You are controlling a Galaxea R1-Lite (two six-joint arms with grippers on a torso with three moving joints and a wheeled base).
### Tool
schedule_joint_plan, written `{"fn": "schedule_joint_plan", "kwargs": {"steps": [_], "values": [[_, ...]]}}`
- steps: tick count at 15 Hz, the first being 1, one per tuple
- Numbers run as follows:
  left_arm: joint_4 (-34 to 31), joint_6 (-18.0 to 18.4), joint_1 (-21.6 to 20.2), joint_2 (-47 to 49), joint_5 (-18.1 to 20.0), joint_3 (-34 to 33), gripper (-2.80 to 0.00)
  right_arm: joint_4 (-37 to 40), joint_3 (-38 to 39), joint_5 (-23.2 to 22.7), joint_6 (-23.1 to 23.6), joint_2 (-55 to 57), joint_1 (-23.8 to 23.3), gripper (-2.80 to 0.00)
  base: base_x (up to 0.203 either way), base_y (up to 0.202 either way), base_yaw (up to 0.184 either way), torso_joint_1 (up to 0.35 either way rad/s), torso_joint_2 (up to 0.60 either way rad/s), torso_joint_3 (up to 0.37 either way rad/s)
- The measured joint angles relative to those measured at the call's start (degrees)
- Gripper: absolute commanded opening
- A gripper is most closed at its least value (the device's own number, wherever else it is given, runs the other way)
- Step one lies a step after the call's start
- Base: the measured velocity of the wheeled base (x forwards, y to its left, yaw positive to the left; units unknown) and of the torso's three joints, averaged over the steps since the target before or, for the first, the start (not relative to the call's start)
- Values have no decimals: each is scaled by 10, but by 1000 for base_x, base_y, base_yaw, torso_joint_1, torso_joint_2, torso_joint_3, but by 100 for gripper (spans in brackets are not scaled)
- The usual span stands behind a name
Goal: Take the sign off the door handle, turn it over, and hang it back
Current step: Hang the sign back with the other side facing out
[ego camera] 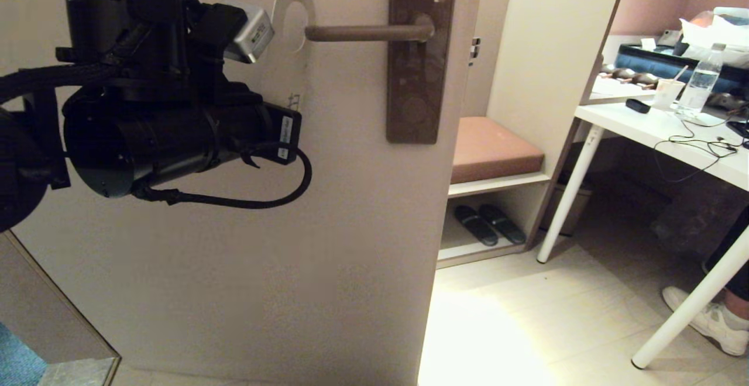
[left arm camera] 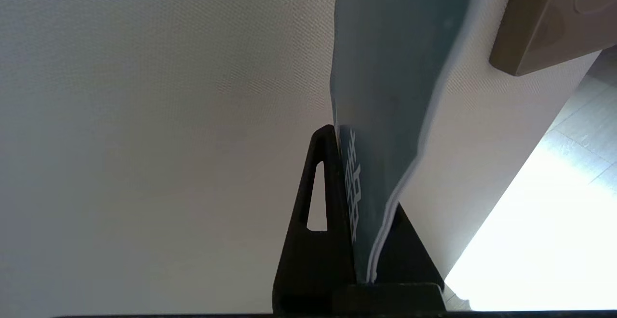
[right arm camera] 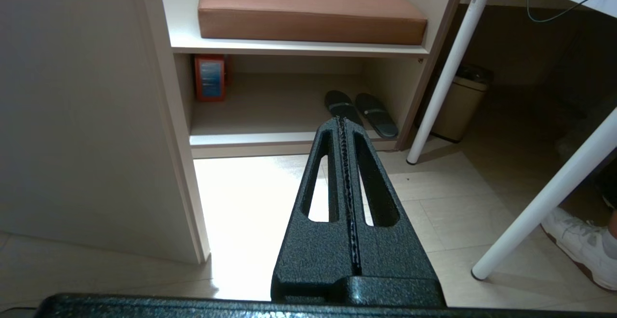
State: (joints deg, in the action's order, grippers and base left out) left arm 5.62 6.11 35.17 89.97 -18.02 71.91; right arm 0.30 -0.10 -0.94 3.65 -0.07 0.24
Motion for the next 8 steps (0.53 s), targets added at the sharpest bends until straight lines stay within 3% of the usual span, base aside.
{"fn": "schedule_joint_plan", "kwargs": {"steps": [8], "values": [[0,-1,14,7,2,0,-280,0,0,0,0,0,0,-280,0,0,0,0,0,0]]}}
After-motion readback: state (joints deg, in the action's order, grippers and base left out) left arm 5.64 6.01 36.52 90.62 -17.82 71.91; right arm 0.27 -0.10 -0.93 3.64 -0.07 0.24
